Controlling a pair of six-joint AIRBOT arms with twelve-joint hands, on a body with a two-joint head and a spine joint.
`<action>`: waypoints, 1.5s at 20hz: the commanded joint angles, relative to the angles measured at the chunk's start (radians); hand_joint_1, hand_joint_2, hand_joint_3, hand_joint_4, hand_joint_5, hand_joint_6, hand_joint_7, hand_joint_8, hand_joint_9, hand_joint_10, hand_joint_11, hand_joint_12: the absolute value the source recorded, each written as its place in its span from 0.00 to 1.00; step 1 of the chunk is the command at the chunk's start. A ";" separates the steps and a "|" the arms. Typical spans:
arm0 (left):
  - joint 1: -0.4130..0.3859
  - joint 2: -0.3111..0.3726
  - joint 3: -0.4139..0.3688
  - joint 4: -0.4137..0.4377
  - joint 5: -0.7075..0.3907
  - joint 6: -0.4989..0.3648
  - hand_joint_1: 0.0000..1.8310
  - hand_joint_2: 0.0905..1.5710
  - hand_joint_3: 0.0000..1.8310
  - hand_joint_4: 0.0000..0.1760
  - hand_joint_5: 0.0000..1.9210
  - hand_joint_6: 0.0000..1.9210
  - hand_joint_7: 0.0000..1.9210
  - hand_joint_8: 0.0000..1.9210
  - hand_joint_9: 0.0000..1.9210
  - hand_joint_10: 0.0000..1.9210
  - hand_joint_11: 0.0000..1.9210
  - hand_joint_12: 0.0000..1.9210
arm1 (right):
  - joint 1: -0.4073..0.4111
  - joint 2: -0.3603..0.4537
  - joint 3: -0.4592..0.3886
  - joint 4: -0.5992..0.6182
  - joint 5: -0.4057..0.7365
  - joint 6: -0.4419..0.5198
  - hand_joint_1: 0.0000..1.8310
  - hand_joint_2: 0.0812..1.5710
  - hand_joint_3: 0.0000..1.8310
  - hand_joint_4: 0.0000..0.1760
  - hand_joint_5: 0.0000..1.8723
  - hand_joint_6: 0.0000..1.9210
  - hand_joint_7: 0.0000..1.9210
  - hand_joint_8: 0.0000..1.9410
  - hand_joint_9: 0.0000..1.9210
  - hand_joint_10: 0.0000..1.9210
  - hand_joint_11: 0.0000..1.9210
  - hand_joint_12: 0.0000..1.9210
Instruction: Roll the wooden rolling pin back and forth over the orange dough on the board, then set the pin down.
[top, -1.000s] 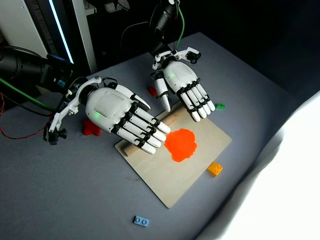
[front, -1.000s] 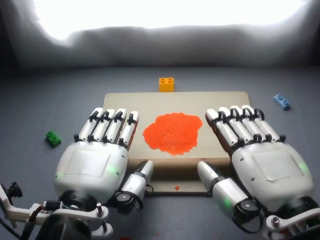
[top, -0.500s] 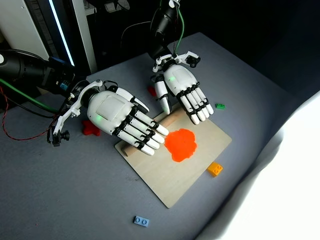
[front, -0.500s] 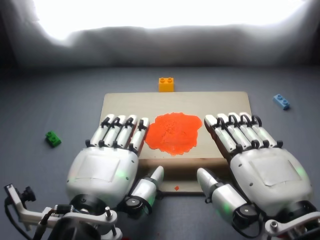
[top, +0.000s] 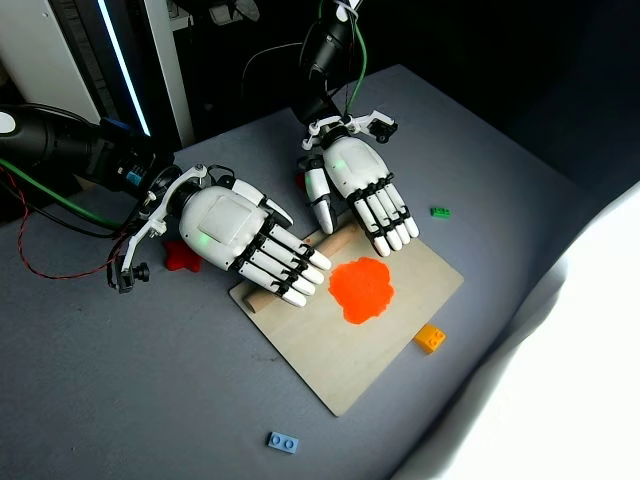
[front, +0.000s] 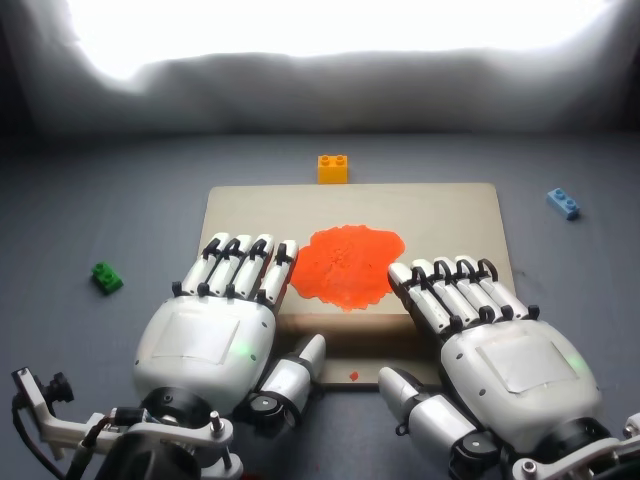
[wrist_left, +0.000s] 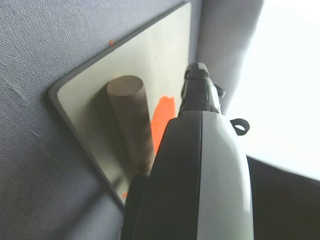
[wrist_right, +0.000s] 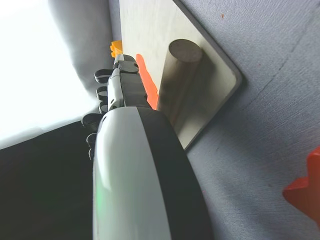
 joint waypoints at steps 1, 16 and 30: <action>-0.001 -0.004 0.007 0.070 -0.085 -0.004 0.00 0.95 0.00 0.00 0.00 0.00 0.00 0.00 0.00 0.00 0.00 0.00 | 0.002 -0.004 0.006 -0.081 0.073 0.002 0.00 0.95 0.00 0.00 0.00 0.00 0.00 0.00 0.00 0.00 0.00 0.00; -0.007 -0.013 0.039 0.070 -0.063 -0.023 0.00 0.93 0.00 0.00 0.00 0.00 0.00 0.00 0.00 0.00 0.00 0.00 | 0.032 -0.068 0.135 -0.081 0.072 0.021 0.00 0.94 0.00 0.00 0.00 0.00 0.00 0.00 0.00 0.00 0.00 0.00; -0.021 -0.019 0.064 0.069 -0.042 -0.029 0.00 0.93 0.00 0.00 0.00 0.00 0.00 0.00 0.00 0.00 0.00 0.00 | 0.037 -0.081 0.205 -0.081 0.053 0.038 0.00 0.93 0.00 0.00 0.00 0.00 0.00 0.00 0.00 0.00 0.00 0.00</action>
